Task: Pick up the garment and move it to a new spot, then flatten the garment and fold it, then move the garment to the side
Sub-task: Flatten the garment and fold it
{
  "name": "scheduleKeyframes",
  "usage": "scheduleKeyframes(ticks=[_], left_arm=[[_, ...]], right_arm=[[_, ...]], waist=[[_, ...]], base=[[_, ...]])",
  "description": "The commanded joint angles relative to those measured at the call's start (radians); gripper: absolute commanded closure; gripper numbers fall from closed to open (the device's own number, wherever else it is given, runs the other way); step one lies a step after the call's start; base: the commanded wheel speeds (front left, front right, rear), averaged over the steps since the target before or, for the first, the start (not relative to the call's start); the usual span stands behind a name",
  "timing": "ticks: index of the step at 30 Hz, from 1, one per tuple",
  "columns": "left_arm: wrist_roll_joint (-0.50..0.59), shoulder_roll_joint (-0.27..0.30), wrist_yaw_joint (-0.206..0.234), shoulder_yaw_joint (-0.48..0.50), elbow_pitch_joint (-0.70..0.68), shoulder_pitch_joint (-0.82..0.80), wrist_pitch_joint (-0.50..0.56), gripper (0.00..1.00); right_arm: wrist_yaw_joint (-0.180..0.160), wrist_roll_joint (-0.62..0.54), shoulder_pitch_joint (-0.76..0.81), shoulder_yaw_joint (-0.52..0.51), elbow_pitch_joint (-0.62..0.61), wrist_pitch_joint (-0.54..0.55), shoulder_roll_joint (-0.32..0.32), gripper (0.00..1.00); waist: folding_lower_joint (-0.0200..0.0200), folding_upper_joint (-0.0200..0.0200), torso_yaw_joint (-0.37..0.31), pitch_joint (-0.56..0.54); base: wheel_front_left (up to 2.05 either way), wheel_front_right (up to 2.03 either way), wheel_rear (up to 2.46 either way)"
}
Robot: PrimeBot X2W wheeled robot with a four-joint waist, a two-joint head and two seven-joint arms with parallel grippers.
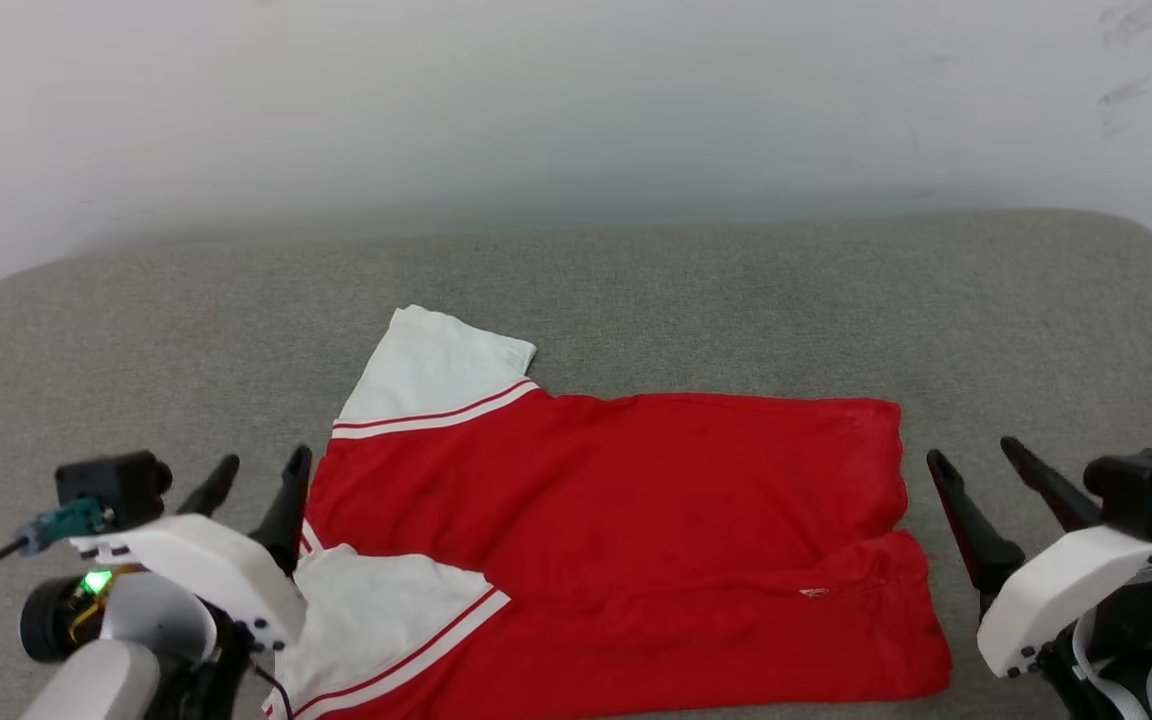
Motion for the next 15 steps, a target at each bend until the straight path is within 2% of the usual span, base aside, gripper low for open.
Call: scheduleKeyframes(ticks=[1,4,9,12,15], left_arm=[[0.011,0.007,0.001,0.010,-0.002,-0.030,-0.018,0.00],[0.040,0.011,0.000,0.030,-0.004,-0.104,-0.053,0.00],[0.056,0.028,-0.021,0.042,0.020,-0.248,-0.035,0.00],[0.044,0.048,-0.051,0.040,0.054,-0.352,0.020,0.00],[0.012,0.077,-0.098,0.021,0.102,-0.458,0.135,0.00]], right_arm=[[0.000,-0.009,-0.023,-0.002,-0.020,-0.026,0.012,0.00],[0.000,-0.024,-0.046,-0.014,-0.070,-0.101,0.044,0.00],[0.000,-0.032,-0.093,-0.022,-0.139,-0.170,0.091,0.00],[0.000,-0.037,-0.120,-0.029,-0.166,-0.196,0.113,0.00],[0.000,-0.039,-0.146,-0.023,-0.183,-0.211,0.123,0.00]], waist=[[0.0000,-0.0001,-0.018,0.024],[0.0000,-0.0001,-0.042,0.072],[0.0000,-0.0001,-0.084,0.186],[0.0000,-0.0001,-0.108,0.259],[0.0000,-0.0001,-0.131,0.325]], base=[[0.00,0.00,0.00],[0.00,0.00,0.00],[0.00,0.00,0.00],[0.00,0.00,0.00],[0.00,0.00,0.00]])
